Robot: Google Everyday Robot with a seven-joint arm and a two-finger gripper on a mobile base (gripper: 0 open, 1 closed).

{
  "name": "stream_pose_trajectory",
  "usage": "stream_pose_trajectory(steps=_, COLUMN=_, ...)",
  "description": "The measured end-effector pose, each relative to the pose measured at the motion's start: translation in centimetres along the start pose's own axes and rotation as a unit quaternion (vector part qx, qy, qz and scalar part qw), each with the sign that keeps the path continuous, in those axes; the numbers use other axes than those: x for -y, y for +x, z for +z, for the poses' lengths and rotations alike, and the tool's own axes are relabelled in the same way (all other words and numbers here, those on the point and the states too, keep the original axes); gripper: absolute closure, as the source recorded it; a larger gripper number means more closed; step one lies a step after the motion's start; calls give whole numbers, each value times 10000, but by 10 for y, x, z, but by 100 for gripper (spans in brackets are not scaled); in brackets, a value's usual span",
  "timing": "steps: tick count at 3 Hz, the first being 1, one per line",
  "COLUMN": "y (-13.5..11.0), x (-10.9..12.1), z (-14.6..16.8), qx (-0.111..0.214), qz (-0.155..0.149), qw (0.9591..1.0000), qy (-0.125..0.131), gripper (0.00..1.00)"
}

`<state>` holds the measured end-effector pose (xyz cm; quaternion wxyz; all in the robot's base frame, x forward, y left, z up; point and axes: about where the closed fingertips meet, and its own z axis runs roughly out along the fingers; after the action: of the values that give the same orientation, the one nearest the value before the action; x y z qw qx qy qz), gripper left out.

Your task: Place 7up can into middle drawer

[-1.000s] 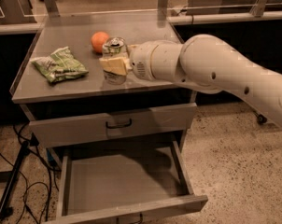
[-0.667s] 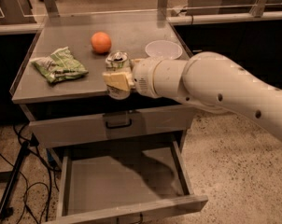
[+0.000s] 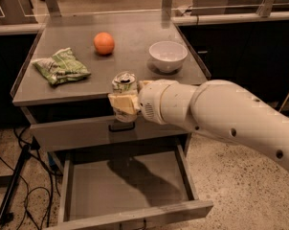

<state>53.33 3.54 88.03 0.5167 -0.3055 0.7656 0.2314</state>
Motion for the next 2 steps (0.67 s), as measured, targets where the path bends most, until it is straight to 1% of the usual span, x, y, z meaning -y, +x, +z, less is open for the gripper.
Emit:
stream_pose_trajectory(steps=1, y=2, x=-2, z=0, qx=-25, qz=6, qw=10000, qy=-11, gripper=100)
stream_pose_trajectory(steps=2, y=33, x=-7, z=2, qx=-151, qz=161, qw=9998, qy=-32, gripper=100)
